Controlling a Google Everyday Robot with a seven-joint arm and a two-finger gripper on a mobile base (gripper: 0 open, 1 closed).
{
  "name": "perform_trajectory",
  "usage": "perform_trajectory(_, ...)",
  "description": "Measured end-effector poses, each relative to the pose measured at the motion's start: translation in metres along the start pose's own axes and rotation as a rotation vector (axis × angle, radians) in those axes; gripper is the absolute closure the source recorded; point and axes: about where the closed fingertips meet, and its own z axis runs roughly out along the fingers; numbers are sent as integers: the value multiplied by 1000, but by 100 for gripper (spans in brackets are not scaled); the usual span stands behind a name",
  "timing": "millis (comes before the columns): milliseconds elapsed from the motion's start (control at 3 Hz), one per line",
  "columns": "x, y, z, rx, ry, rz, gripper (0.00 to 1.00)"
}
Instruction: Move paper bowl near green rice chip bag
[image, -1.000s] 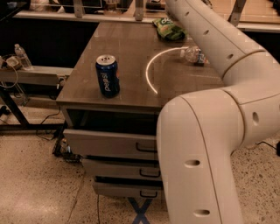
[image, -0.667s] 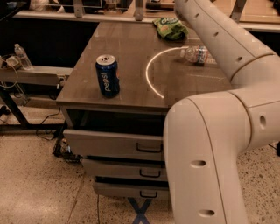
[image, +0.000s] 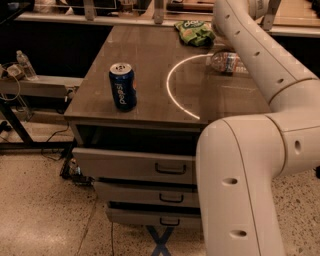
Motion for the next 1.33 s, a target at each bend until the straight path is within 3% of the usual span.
perform_trajectory(333, 18, 7, 16, -29, 14, 5, 85)
perform_trajectory(667, 25, 17, 26, -71, 13, -6, 54)
perform_trajectory(1333, 20, 26, 27, -121, -5, -11, 7)
